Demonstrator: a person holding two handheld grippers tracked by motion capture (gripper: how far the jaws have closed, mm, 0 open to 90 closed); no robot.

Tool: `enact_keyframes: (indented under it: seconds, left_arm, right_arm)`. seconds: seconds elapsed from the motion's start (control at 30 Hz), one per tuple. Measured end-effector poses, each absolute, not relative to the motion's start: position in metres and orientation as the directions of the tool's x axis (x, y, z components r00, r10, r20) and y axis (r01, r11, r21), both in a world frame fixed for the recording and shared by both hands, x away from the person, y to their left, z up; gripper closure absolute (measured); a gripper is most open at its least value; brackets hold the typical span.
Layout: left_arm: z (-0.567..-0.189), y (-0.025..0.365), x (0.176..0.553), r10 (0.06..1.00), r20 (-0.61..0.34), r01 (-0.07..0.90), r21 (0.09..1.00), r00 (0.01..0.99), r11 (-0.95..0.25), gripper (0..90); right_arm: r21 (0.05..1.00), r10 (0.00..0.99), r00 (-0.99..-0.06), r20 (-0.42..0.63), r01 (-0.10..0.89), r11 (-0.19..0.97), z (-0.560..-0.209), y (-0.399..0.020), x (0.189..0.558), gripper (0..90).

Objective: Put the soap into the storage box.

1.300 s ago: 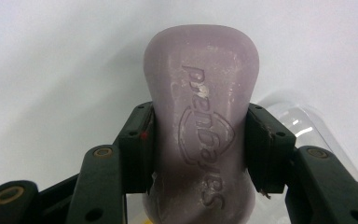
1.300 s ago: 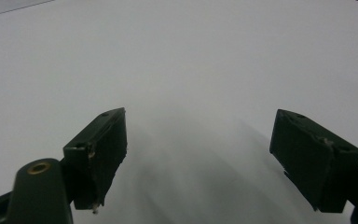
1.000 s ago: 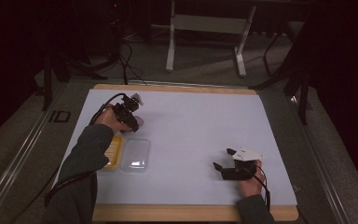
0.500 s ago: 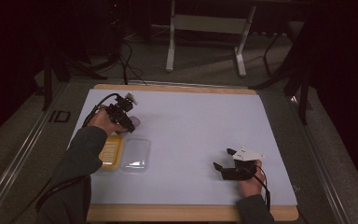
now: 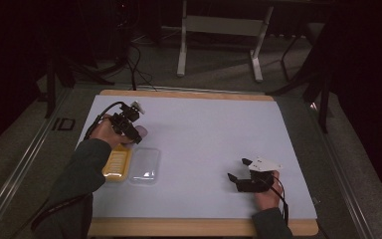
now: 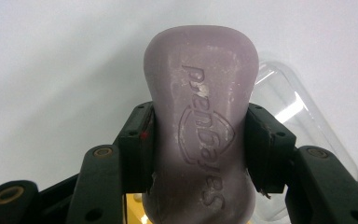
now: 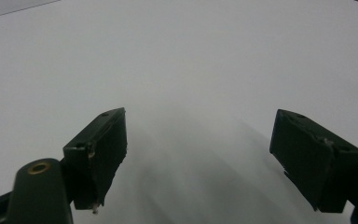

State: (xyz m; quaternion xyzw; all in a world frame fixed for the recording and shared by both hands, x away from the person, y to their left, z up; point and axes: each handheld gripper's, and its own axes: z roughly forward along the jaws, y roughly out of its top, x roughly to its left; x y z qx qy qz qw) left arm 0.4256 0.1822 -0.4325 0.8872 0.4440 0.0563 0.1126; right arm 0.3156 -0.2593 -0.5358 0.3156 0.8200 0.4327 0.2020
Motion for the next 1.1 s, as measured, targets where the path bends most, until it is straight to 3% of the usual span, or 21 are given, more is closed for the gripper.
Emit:
enact_keyframes:
  seconds: [1.1]
  left_arm:
    - [-0.432, 0.201, 0.398, 0.828, 0.01, 0.796, 0.269, 0.56, -0.542, 49.5]
  right_arm:
    - [0.84, 0.696, -0.716, -0.056, 0.342, 0.421, -0.536, -0.26, 0.315, 18.3]
